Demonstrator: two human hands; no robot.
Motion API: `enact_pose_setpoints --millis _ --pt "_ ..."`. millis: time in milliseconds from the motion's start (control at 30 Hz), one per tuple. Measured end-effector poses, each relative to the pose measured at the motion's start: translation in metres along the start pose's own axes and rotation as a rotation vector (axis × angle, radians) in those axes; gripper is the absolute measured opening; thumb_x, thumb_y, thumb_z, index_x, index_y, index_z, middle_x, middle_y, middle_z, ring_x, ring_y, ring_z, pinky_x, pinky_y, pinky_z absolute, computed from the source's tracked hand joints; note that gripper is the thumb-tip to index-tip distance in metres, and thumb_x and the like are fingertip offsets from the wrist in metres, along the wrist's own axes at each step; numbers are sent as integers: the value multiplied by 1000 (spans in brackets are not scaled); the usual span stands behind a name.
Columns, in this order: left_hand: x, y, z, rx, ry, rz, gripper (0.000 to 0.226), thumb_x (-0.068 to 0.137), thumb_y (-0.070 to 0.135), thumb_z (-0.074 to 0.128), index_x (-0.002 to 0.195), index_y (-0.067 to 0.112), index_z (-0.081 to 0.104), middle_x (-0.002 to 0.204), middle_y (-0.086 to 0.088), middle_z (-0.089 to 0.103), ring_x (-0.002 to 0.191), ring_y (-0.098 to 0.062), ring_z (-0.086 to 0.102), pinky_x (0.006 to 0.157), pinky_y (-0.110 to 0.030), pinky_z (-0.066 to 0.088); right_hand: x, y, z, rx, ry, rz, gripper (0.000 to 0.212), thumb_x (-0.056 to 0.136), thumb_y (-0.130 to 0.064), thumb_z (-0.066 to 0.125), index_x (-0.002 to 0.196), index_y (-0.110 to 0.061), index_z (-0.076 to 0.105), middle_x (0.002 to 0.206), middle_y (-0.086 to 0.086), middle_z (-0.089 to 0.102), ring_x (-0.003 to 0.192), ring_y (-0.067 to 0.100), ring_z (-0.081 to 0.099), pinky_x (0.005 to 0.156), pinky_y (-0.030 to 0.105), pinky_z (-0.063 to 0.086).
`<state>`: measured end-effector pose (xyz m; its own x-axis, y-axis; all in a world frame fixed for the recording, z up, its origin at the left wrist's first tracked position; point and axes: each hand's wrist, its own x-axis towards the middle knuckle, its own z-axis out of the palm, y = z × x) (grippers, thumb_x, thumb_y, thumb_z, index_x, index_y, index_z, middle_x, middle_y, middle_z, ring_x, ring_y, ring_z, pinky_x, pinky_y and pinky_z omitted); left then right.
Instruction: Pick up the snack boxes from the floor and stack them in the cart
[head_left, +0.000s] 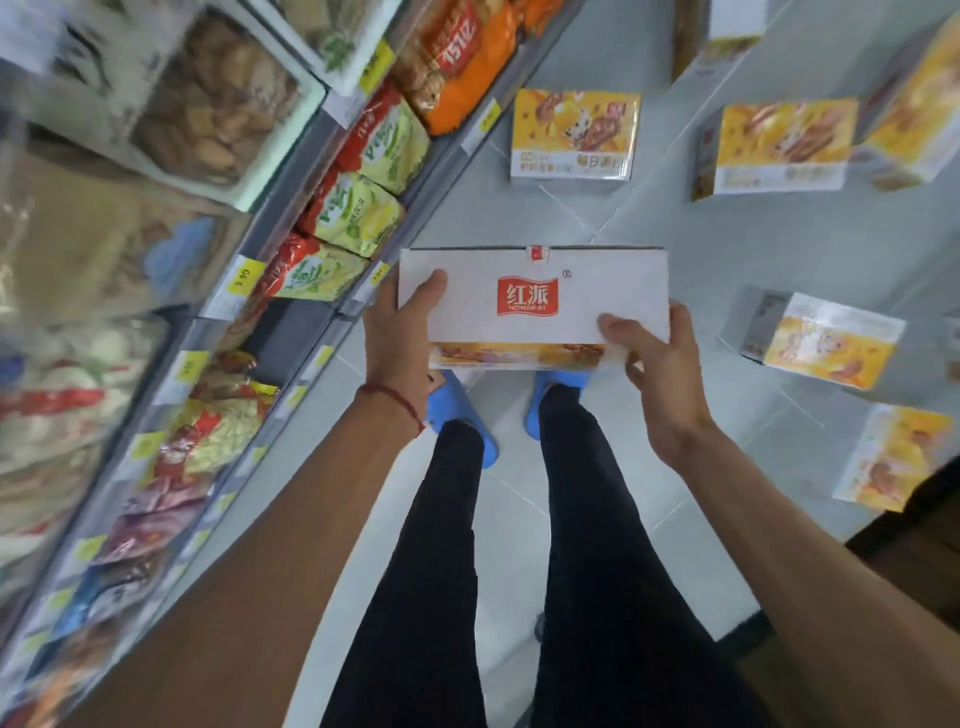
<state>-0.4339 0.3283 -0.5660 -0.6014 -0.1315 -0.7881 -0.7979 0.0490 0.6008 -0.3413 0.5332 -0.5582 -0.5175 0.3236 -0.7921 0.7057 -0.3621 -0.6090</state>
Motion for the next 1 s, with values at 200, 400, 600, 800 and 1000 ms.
enact_pose_setpoints --millis 200,400,600,800,1000 --pt "-71 54 -1 141 -132 143 48 89 24 71 134 14 56 125 -7 70 110 -25 69 85 -34 58 -79 -33 -22 57 -1 -134 50 97 -11 67 137 -34 49 126 -12 67 104 -4 67 72 8 52" --pt "-117 86 -11 253 -231 158 56 84 27 78 132 20 51 123 -7 70 110 -27 69 82 -37 60 -146 -28 -17 122 94 -174 51 97 -25 70 143 -31 48 126 -15 66 101 -9 67 69 8 53" --pt "-143 99 -33 418 -347 247 55 87 26 75 135 21 49 122 -3 70 108 -23 70 84 -37 58 -202 -8 8 249 252 -185 50 94 -33 73 137 -35 47 122 -18 67 109 3 68 78 22 56" --pt "-183 116 -46 518 -541 365 56 82 27 75 133 18 56 122 -4 70 109 -23 69 93 -40 57 -268 9 31 415 451 -208 61 89 -37 78 141 -33 47 130 -9 67 117 14 67 91 35 57" --pt "-232 110 -53 642 -740 444 56 82 31 73 135 25 57 124 0 70 112 -20 68 102 -46 53 -336 39 41 565 624 -236 69 77 -44 80 138 -32 50 126 -10 70 114 13 69 96 39 55"
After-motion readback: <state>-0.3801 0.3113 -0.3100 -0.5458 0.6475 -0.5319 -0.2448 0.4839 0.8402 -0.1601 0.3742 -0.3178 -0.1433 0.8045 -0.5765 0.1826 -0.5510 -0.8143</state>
